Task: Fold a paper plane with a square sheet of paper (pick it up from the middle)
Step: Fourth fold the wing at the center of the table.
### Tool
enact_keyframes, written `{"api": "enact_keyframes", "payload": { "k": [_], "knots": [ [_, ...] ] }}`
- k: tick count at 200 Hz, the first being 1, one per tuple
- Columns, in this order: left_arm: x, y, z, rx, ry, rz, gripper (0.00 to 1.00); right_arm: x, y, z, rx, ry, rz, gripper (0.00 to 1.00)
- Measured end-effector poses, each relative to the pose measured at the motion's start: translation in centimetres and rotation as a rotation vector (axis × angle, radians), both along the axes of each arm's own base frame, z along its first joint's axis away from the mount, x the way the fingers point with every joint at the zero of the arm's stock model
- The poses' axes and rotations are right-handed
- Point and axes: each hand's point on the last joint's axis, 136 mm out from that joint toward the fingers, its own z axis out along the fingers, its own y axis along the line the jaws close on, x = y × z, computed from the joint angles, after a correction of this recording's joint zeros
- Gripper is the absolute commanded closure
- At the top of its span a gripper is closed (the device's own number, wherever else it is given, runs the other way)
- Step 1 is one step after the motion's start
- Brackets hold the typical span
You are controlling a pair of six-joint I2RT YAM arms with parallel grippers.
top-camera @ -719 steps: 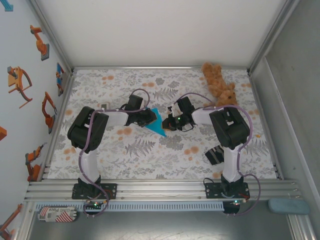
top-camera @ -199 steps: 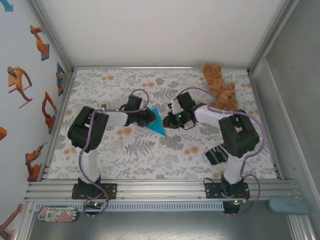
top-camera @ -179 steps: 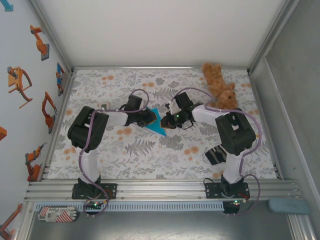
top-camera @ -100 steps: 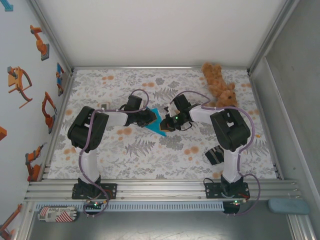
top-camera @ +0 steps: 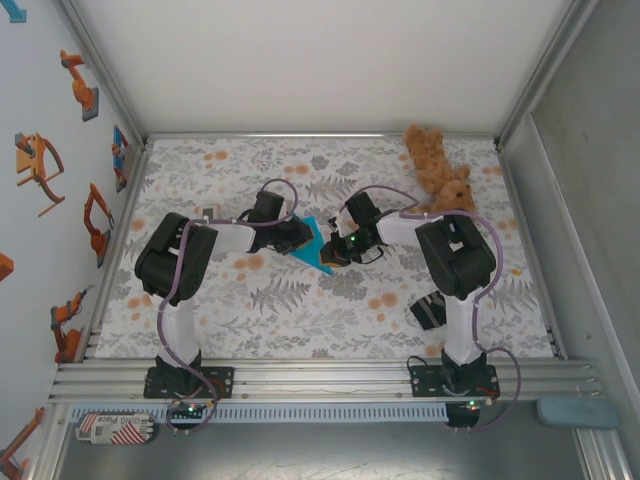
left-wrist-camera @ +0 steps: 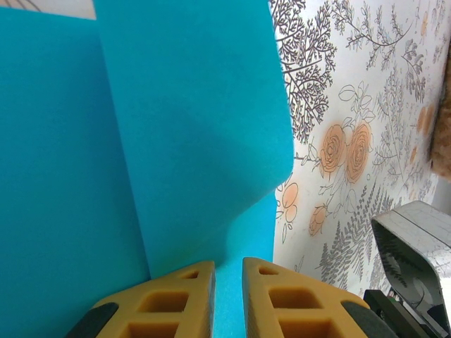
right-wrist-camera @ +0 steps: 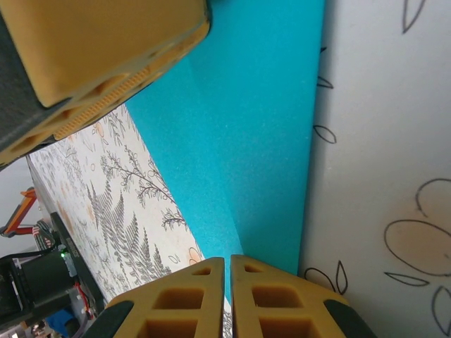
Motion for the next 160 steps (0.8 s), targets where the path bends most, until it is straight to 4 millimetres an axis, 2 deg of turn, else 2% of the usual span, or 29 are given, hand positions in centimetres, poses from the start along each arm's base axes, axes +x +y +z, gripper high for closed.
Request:
{"api": "enact_keyframes", "payload": {
  "k": [87,101,138,160],
  "knots": [
    [-0.2,0.3,0.5,0.007,0.003,0.003,0.82,-0.1,-0.2,-0.5,-0.023,-0.002,0.017,0.92],
    [-0.2,0.3,1.6,0.003,-0.014,0.001,0.82,-0.1,-0.3,-0.6,-0.032,-0.002,0.019,0.92],
    [0.0,-0.9,6.3,-0.045,-0.118,-0.022,0.85,-0.1,-0.4,-0.7,-0.044,-0.003,0.023,0.93],
    [-0.7,-2.1,6.5,-0.046,-0.127,-0.047,0.87,-0.1,-0.4,-0.7,-0.052,-0.006,0.025,0.93]
  ]
}}
